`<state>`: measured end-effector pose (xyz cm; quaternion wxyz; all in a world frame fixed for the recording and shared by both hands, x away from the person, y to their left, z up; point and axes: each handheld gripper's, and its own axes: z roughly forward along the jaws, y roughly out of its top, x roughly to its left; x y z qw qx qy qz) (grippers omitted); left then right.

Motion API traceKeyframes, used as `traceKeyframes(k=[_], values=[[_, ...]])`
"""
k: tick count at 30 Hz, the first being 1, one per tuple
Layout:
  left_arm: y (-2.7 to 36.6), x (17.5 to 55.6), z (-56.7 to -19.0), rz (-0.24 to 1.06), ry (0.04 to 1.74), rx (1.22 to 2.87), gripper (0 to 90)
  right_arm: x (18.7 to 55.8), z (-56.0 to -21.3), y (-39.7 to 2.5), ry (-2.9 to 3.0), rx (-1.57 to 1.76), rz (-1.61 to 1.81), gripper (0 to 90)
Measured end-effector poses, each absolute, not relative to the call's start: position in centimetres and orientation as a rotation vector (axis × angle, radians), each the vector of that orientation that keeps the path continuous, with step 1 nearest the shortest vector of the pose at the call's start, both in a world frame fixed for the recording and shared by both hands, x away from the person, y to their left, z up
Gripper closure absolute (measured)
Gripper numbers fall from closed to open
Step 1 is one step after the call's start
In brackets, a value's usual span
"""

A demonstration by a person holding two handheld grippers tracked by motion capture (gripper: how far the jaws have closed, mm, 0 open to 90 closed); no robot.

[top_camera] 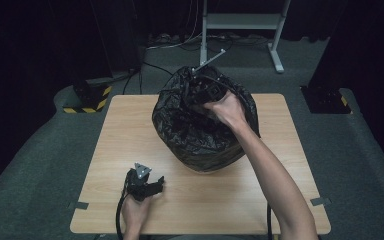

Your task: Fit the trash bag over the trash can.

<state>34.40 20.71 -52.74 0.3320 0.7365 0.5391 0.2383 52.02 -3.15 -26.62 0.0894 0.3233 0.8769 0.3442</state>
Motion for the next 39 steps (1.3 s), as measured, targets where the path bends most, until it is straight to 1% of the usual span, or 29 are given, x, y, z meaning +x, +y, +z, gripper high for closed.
traceKeyframes(k=[1, 5, 10, 13, 14, 15, 18, 21, 22, 24, 31, 32, 33, 34, 35, 36, 37, 38, 39], values=[[20.7, 34.4, -52.7, 0.623, 1.408, 1.925, 24.3, 52.5, -26.6, -3.0, 2.584, 0.979, 1.046, 54.4], [20.7, 34.4, -52.7, 0.621, 1.409, 1.924, 24.3, 53.3, -26.9, -2.7, 2.580, 1.008, 1.079, 52.0], [20.7, 34.4, -52.7, 0.622, 1.409, 1.924, 24.3, 54.1, -27.5, -1.8, 2.598, 1.016, 1.043, 52.4], [20.7, 34.4, -52.7, 0.622, 1.409, 1.924, 24.3, 54.4, -27.7, -1.4, 2.611, 1.019, 1.013, 54.5], [20.7, 34.4, -52.7, 0.621, 1.409, 1.924, 24.3, 54.7, -27.9, -1.2, 2.621, 1.031, 0.999, 59.7], [20.7, 34.4, -52.7, 0.621, 1.409, 1.924, 24.3, 54.8, -28.1, -1.2, 2.630, 1.027, 0.992, 62.5], [20.7, 34.4, -52.7, 0.621, 1.409, 1.924, 24.3, 55.3, -28.7, -0.9, 2.671, 1.045, 0.910, 75.3], [20.7, 34.4, -52.7, 0.622, 1.410, 1.924, 24.3, 55.4, -29.1, -0.6, 2.713, 1.044, 0.836, 85.7], [20.7, 34.4, -52.7, 0.622, 1.410, 1.923, 24.3, 55.5, -29.3, -0.5, 2.729, 1.033, 0.815, 88.4], [20.7, 34.4, -52.7, 0.622, 1.410, 1.923, 24.3, 55.5, -29.6, -0.3, 2.755, 1.036, 0.764, 89.8], [20.7, 34.4, -52.7, 0.620, 1.409, 1.921, 24.4, 55.6, -30.6, 0.1, 2.834, 1.037, 0.639, 89.7], [20.7, 34.4, -52.7, 0.620, 1.409, 1.922, 24.4, 55.6, -30.6, 0.1, 2.839, 1.027, 0.651, 88.4], [20.7, 34.4, -52.7, 0.619, 1.409, 1.921, 24.4, 55.5, -30.6, 0.0, 2.842, 1.027, 0.672, 85.0], [20.7, 34.4, -52.7, 0.619, 1.409, 1.921, 24.4, 55.5, -30.6, 0.0, 2.842, 1.027, 0.672, 85.0], [20.7, 34.4, -52.7, 0.620, 1.407, 1.924, 24.4, 55.3, -30.3, -0.2, 2.825, 1.035, 0.710, 75.8], [20.7, 34.4, -52.7, 0.620, 1.407, 1.924, 24.4, 55.2, -30.0, -0.5, 2.815, 1.030, 0.743, 73.1], [20.7, 34.4, -52.7, 0.620, 1.407, 1.924, 24.4, 55.2, -30.0, -0.5, 2.815, 1.030, 0.743, 73.1], [20.7, 34.4, -52.7, 0.621, 1.407, 1.922, 24.4, 55.0, -29.7, -0.9, 2.802, 1.028, 0.778, 70.5], [20.7, 34.4, -52.7, 0.621, 1.407, 1.923, 24.5, 54.6, -28.8, -1.7, 2.763, 1.018, 0.849, 63.6]])
